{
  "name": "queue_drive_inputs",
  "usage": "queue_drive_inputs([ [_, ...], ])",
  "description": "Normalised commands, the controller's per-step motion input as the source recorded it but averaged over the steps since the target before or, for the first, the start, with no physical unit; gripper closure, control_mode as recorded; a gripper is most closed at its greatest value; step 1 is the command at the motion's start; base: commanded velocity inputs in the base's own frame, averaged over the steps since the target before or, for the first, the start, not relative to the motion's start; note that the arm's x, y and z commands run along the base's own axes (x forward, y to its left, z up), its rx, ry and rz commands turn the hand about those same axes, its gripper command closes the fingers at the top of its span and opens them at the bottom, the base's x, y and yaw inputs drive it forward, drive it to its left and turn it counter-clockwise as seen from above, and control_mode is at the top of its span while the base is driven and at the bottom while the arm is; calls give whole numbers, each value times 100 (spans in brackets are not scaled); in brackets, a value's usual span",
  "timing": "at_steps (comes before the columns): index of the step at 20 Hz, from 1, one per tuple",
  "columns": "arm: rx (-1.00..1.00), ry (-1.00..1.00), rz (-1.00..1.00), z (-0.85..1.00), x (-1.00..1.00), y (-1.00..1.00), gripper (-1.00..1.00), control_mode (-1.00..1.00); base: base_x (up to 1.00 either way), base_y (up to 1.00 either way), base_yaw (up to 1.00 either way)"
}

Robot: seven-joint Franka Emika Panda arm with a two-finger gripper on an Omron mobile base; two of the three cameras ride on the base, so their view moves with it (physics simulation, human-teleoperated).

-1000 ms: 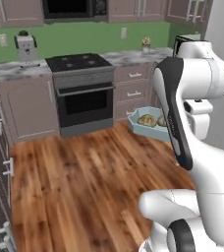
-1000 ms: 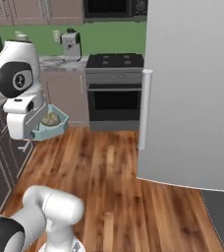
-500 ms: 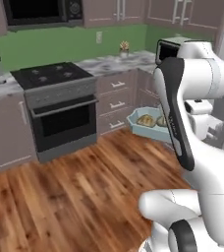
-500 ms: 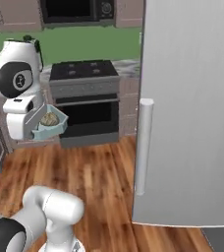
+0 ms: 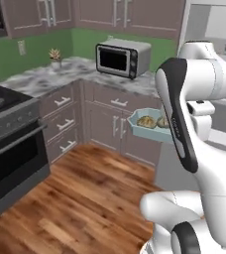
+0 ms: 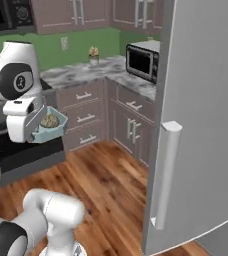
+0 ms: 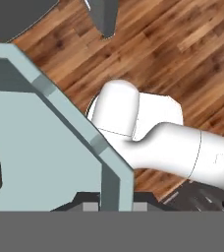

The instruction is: Place two dumplings into each of the tupperware containers and then place the containers in the fridge.

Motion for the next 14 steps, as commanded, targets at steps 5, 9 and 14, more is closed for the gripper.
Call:
queue_drive_inputs([
  [5,0,0,0,0,0,0,100,100,54,69,-76],
  [9,0,0,0,0,0,0,100,100,43,61,-81],
  [14,0,0,0,0,0,0,100,100,36,53,-84],
])
